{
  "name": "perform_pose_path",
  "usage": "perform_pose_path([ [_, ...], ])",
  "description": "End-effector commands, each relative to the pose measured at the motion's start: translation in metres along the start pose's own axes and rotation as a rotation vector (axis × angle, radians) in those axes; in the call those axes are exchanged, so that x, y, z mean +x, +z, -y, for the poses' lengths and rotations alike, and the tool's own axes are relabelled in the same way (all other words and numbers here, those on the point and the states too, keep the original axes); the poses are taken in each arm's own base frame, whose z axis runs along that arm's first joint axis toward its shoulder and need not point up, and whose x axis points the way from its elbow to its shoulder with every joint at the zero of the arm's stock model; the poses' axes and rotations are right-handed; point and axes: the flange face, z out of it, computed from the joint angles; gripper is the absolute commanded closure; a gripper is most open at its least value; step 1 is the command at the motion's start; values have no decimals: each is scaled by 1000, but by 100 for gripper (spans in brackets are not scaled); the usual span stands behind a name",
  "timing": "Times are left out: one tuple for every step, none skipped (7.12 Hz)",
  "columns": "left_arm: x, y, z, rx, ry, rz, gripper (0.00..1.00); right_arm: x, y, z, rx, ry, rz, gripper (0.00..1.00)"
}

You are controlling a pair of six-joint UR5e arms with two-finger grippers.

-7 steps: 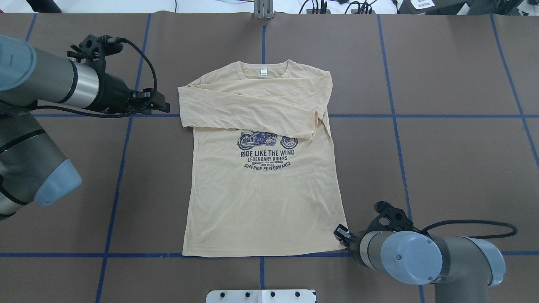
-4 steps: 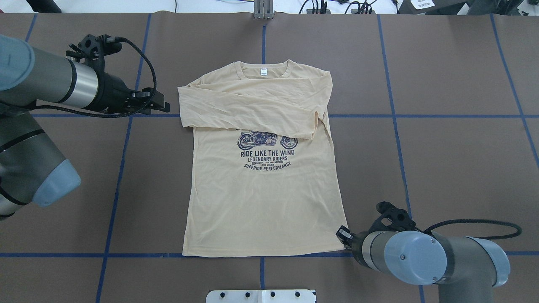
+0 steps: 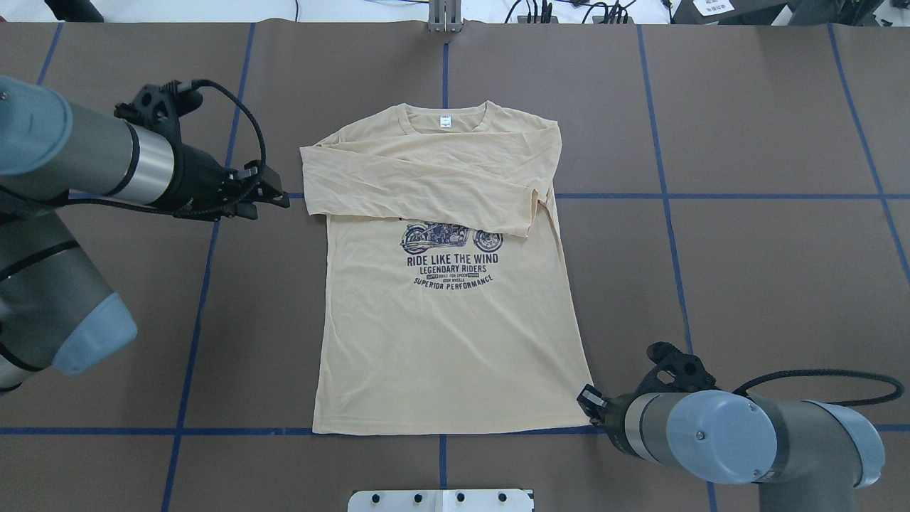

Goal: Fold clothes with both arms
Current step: 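Move the left gripper down to the other hem corner nearest the robot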

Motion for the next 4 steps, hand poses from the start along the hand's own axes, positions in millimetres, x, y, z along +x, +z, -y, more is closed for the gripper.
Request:
perform_pose_path([
  [-11,45,-101,-25,-136,99,40,0,0,1,1,1,1,100],
  [-13,62,-139,-52,-138,163,40,-1,-2,0,-1,1,4,100],
  [-23,74,-160,-40,-131,191,40,-1,-3,-1,-3,1,6,100],
  [-26,78,-176,-48,-131,198,41,-1,-4,-1,-4,1,7,100],
])
